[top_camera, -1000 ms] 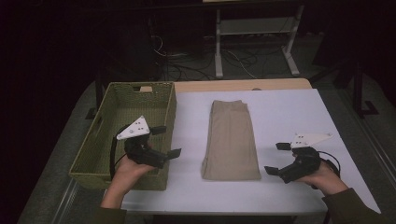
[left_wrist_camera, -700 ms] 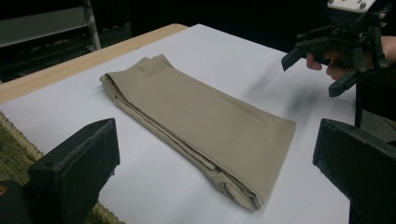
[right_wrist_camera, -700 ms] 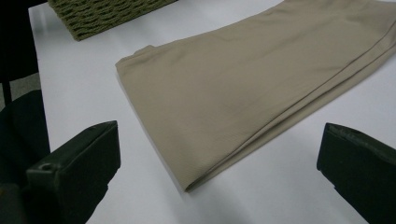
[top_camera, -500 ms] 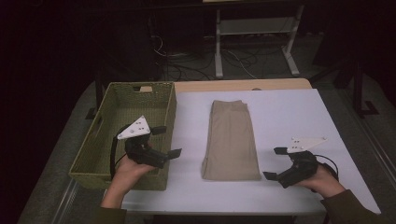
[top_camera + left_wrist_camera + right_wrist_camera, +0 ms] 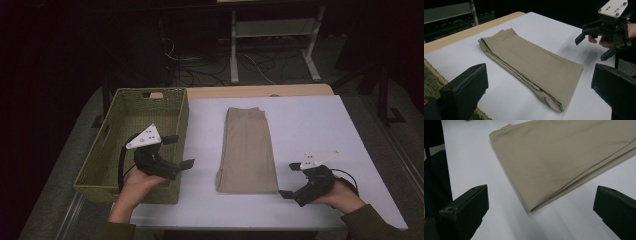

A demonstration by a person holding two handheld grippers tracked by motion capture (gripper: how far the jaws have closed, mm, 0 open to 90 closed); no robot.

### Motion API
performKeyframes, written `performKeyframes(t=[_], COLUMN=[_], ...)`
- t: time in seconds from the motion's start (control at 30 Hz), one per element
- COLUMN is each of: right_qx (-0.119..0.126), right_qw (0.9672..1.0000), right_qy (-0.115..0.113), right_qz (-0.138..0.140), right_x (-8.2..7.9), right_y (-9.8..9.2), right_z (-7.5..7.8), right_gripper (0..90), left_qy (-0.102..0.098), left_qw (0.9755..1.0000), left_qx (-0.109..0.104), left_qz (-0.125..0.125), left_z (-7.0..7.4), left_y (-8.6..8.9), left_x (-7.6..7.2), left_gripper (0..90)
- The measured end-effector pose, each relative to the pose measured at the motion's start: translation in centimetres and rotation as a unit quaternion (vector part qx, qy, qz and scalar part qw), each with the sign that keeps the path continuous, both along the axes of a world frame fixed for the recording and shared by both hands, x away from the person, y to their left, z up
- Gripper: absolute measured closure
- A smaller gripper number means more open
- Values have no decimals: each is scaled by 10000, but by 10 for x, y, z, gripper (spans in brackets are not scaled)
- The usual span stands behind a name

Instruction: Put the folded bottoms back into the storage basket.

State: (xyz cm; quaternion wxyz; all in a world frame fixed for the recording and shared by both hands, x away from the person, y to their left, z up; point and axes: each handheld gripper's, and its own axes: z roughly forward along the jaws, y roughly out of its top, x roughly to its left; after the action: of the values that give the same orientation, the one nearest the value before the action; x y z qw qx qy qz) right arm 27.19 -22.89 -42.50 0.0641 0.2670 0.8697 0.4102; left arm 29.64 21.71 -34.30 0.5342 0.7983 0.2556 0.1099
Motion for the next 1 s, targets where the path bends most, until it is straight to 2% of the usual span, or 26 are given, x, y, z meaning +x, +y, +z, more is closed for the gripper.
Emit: performKeyframes(t=[0.07, 0.37, 0.63, 1.0], right_qx=[-129, -238, -84, -29], right_qw=[9999, 9995, 9997, 9994], right_qy=[-2, 15, 56, 94], right_qz=[59, 205, 236, 326], right_x=[-1, -2, 0, 4], right_y=[3, 11, 14, 23], right_z=[-2, -6, -5, -5], right_gripper=[2, 2, 2, 2], left_qy=[6, 10, 11, 9], left_qw=[10000, 10000, 10000, 10000], left_qx=[-6, -3, -3, 1], left_qz=[1, 5, 2, 6], left_z=[0, 0, 0, 0], left_y=[0, 0, 0, 0], left_x=[0, 0, 0, 0], left_gripper=[11, 11, 11, 11])
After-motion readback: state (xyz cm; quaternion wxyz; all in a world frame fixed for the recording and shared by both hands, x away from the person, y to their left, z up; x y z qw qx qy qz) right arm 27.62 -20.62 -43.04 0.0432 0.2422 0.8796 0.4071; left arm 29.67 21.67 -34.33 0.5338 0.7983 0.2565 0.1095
